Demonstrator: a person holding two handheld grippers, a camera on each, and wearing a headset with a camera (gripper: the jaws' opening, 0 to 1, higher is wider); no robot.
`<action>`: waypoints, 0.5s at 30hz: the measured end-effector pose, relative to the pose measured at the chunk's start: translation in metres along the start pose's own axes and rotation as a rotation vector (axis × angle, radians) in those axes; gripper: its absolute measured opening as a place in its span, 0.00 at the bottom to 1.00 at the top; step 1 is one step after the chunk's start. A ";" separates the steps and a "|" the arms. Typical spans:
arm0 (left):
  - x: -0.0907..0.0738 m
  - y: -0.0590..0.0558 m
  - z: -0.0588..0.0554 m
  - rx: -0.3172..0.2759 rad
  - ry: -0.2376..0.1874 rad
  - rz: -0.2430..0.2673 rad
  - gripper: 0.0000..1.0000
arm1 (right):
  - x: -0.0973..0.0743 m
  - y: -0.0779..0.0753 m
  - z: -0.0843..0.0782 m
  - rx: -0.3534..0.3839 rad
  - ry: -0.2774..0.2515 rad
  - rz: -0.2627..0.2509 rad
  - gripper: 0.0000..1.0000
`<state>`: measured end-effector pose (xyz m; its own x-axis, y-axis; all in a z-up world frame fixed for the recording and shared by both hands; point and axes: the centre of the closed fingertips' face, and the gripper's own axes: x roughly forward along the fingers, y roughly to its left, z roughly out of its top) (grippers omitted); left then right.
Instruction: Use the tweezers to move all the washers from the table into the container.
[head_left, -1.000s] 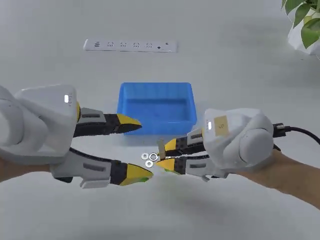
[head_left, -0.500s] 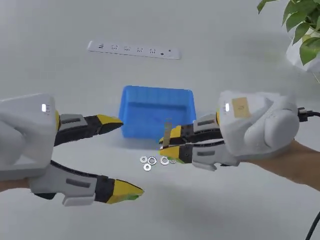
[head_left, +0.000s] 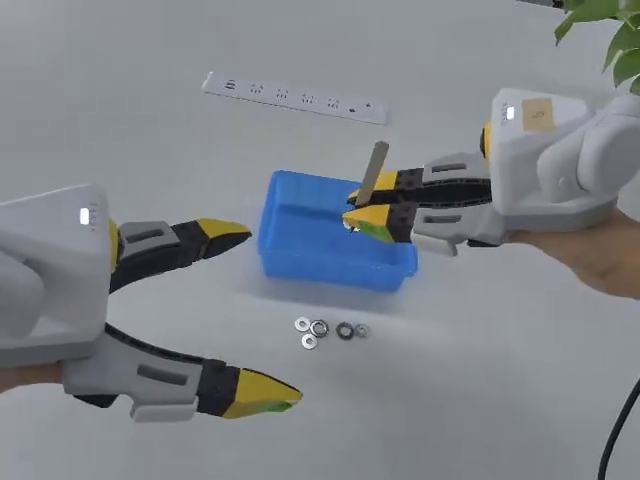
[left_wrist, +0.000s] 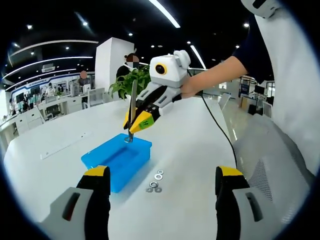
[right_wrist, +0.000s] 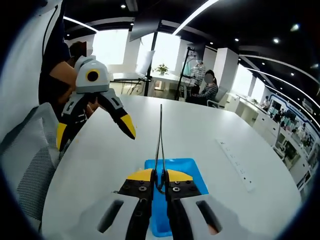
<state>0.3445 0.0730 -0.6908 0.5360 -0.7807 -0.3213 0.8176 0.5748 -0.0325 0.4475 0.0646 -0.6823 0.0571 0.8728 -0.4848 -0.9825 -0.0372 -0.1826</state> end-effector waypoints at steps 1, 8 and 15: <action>0.000 0.001 0.000 -0.007 -0.004 0.003 0.94 | 0.002 -0.003 -0.002 0.008 0.000 -0.003 0.09; 0.001 0.004 -0.008 -0.014 0.010 0.011 0.99 | 0.024 -0.019 -0.024 0.062 -0.003 -0.012 0.09; -0.009 0.018 -0.013 -0.033 0.024 0.055 0.99 | 0.050 -0.028 -0.049 0.089 0.031 -0.002 0.09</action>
<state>0.3514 0.0933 -0.7008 0.5743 -0.7419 -0.3462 0.7797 0.6245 -0.0449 0.4870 0.0856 -0.7435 0.0630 0.8571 -0.5113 -0.9942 0.0090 -0.1074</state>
